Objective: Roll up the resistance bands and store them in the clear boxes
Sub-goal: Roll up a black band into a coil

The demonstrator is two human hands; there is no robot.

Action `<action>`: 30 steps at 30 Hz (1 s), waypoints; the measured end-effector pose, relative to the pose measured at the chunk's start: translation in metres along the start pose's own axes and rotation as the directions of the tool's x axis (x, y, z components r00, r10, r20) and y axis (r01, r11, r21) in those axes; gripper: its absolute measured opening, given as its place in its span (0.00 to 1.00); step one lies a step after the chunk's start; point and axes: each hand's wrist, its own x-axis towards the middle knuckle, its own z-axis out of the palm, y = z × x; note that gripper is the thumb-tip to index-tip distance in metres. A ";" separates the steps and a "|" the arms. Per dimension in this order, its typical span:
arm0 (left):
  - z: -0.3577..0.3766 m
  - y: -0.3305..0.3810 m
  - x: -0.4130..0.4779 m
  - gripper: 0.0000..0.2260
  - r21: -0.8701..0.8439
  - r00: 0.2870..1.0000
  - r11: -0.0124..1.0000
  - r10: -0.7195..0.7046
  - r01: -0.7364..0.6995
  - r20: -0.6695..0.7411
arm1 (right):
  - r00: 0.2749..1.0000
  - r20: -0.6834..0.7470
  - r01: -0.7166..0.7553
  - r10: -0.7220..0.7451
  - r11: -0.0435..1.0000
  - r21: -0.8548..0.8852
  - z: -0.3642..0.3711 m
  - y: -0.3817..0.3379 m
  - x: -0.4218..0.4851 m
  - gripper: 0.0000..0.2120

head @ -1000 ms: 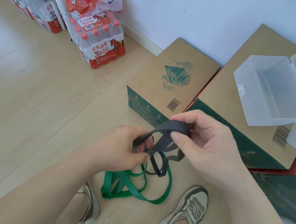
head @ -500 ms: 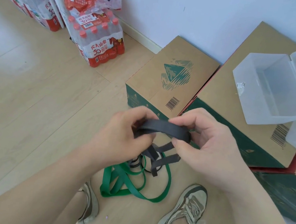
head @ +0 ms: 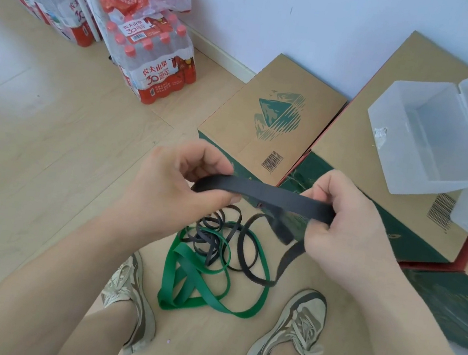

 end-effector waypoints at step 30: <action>0.015 -0.010 -0.006 0.05 0.110 0.993 0.989 0.109 -0.103 -0.045 | 0.965 0.239 -0.101 0.109 0.994 -0.047 0.005 0.015 0.007 0.16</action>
